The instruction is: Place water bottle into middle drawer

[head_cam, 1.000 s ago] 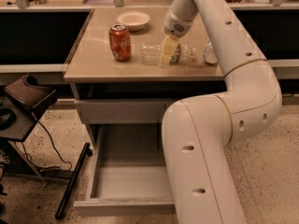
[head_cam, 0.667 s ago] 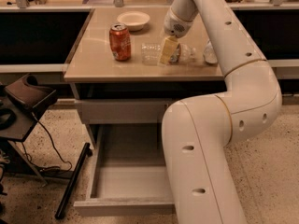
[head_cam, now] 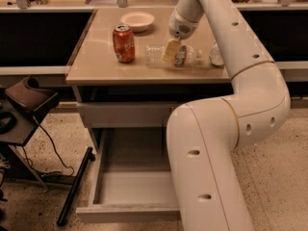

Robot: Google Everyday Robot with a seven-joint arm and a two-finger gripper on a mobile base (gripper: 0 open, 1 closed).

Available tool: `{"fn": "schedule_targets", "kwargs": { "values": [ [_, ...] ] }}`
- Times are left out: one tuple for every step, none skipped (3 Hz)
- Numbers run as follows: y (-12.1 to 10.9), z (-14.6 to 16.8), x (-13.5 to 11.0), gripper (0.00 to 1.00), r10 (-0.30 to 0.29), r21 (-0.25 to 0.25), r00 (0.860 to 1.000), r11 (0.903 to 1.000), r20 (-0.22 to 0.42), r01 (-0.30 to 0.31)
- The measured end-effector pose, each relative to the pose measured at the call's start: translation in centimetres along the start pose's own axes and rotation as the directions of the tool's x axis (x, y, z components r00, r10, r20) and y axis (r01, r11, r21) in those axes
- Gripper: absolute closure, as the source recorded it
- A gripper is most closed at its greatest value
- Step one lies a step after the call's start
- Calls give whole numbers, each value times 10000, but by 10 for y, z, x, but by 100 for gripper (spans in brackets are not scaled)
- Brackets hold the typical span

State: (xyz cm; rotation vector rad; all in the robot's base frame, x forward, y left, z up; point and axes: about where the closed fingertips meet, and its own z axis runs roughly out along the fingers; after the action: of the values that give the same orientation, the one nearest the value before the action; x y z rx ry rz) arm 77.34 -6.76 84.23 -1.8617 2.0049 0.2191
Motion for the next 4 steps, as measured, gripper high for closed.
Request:
{"fn": "schedule_targets", "kwargs": {
  "values": [
    [-2,1,1,89,75,65,9997,9999,218,-76],
    [20,-20,-2,100,-302,-376,9964,9987,796,333],
    [53,-49,-15,100,-935,-701,9840,9920,1520,1051],
    [102,-101,-39,100,-1668,-456,9433,9812,2871,1874]
  ]
}}
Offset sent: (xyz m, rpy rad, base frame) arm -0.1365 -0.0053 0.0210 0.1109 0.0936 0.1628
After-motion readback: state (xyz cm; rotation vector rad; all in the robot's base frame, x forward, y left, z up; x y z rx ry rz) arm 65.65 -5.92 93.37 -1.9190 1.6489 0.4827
